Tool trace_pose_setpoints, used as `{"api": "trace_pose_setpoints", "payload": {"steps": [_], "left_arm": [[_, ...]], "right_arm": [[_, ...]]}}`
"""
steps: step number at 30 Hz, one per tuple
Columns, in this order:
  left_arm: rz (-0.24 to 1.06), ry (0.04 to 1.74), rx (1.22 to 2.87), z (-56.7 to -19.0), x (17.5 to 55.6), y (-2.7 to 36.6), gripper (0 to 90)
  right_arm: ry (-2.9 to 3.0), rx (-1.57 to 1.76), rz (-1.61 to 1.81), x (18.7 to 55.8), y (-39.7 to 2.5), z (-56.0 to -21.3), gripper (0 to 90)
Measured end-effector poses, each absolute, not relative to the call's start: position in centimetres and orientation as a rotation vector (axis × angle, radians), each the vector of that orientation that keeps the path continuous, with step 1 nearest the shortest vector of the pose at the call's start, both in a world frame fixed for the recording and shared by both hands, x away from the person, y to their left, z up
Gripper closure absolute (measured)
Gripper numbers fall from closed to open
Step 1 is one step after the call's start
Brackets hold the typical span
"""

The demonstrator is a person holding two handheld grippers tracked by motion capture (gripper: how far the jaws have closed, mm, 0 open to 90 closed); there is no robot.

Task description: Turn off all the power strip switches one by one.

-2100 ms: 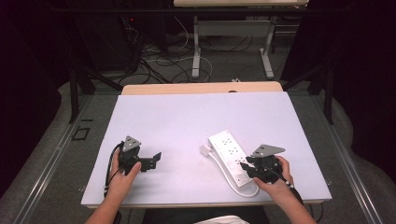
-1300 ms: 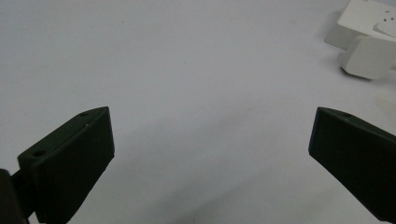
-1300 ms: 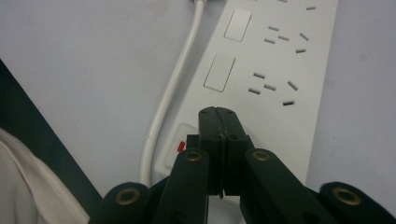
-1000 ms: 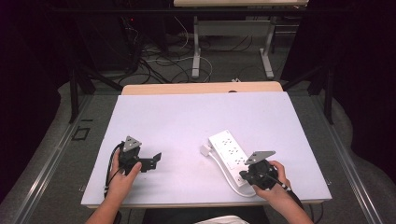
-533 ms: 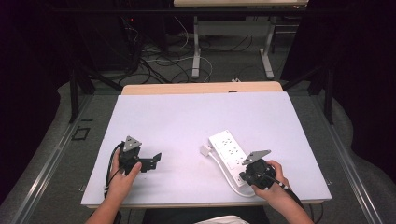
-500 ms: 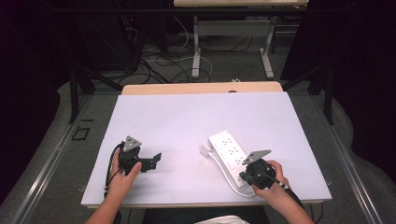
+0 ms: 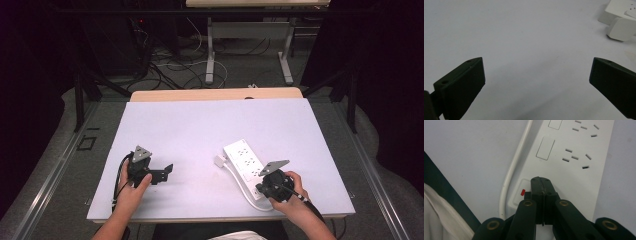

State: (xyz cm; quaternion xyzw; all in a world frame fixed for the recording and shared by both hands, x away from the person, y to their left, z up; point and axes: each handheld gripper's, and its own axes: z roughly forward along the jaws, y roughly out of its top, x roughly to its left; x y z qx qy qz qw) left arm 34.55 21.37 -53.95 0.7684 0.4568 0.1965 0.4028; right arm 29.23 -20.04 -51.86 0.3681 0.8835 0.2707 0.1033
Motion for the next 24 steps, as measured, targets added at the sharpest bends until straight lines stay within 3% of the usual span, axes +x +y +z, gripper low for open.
{"api": "trace_pose_setpoints", "payload": {"steps": [24], "left_arm": [[0.492, 1.16, 1.937, -54.02, 34.64, 21.44, 0.0]], "right_arm": [[2.575, 1.101, 0.881, 29.08, -19.99, -51.92, 90.0]]}}
